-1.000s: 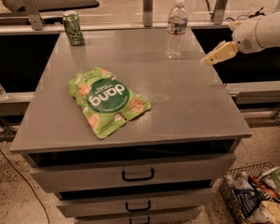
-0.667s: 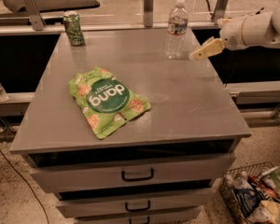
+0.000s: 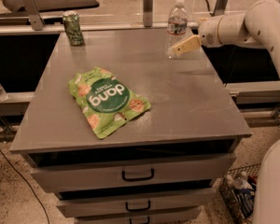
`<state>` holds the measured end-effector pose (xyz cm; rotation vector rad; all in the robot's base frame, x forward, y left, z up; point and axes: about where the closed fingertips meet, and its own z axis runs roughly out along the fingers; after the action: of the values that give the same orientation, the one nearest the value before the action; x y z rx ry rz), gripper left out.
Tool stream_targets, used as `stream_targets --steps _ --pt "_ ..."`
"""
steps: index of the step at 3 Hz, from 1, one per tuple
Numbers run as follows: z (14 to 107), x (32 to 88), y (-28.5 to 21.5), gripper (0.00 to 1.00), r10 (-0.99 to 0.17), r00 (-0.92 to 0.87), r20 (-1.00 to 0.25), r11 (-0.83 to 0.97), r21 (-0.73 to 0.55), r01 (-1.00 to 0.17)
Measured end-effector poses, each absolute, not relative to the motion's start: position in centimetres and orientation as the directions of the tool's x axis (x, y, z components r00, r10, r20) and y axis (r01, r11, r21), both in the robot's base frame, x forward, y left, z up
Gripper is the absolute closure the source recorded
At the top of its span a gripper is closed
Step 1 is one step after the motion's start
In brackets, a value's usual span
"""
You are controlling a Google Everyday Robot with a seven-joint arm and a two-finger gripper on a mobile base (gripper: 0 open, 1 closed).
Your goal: Move water bottle near green rice chip bag
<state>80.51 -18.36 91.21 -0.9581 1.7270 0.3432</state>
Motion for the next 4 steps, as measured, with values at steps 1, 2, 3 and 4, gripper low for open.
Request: stream_targets --steps 1,2,3,4 --pt "91.0 81.6 -16.4 0.02 -0.387 -0.100 -0.917 0.635 -0.187 -0.750" --pt "91.3 82.5 -15.2 0.18 -0.360 -0.100 -0.927 0.638 -0.167 -0.752" --pt "92.2 83.0 -15.9 0.42 -0.342 -0.090 -0.935 0.661 -0.172 -0.731" --pt "93.8 82.6 -16.8 0.65 -0.328 -0.069 -0.942 0.677 -0.184 -0.713"
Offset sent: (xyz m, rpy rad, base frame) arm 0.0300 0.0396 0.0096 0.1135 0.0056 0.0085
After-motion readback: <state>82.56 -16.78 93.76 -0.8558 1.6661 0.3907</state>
